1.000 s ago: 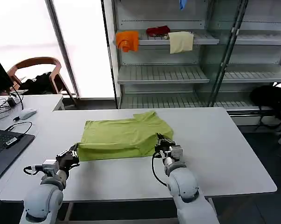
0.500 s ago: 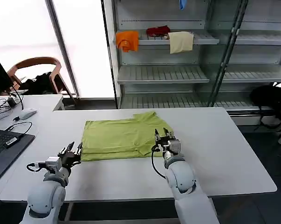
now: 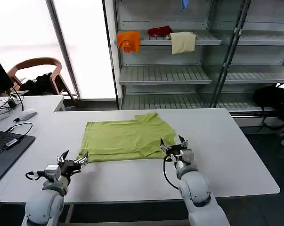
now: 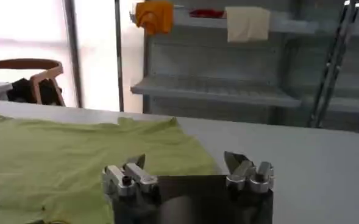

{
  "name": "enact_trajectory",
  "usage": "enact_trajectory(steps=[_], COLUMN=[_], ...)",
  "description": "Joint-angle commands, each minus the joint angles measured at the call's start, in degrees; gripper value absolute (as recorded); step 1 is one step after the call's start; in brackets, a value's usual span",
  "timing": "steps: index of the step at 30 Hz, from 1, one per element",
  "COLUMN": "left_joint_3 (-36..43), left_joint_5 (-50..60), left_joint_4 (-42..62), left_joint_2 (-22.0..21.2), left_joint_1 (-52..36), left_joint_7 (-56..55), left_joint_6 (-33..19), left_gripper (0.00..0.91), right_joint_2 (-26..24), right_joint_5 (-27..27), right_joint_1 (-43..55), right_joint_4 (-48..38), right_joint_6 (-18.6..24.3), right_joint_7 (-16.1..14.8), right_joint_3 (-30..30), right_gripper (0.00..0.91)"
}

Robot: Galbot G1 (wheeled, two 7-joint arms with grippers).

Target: Fold and organize the clothes.

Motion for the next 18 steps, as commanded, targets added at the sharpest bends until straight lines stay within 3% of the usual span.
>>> enact_trajectory(steps=[1,6,9,11,12,13,14,16,18], left_joint_3=[0.3,0.5,0.8,0.9,1.0,1.0,1.1,1.2,1.2], left_joint_5=[0.4,0.9,1.3,1.5,1.6,1.6,1.7,1.7,1.6], left_joint_4=[-0.4,-0.4,-0.2,0.1,0.2,0.4,0.5,0.8,1.0], left_joint_2=[-0.1,-0.2,-0.5,-0.6,-0.6,-0.6,-0.6,-0.5,-0.5], left_joint_1=[3.1,2.8,2.3,2.0,1.8,1.7,1.6,1.5,1.5], left_joint_7=[0.1,0.0,0.0,0.0,0.1,0.1,0.1,0.1,0.2], left_joint_6=[0.1,0.1,0.1,0.1,0.1,0.1,0.1,0.1,0.1], left_gripper=[0.907,0.907,0.856,0.736,0.615,0.574,0.534,0.343,0.222], right_joint_2=[-2.1,-1.8,-1.9,-1.8,-1.7,-1.5,-1.4,-1.3,-1.3], right_joint_5=[0.7,0.6,0.7,0.8,0.8,0.7,0.7,0.7,0.6], right_joint_1=[-4.3,-4.4,-4.4,-4.2,-4.1,-3.9,-3.8,-3.3,-3.0], right_joint_4=[2.5,1.7,0.9,0.3,0.1,-0.3,-0.5,-1.1,-1.5], right_joint_6=[0.0,0.0,0.1,0.1,0.1,0.1,0.1,0.0,0.0], right_joint_7=[-0.3,-0.1,-0.1,-0.2,-0.2,-0.2,-0.3,-0.2,-0.2], right_joint_3=[1.2,1.4,1.3,1.3,1.2,1.1,1.1,0.8,0.3], right_gripper=[0.816,0.685,0.605,0.534,0.474,0.363,0.312,0.111,0.0])
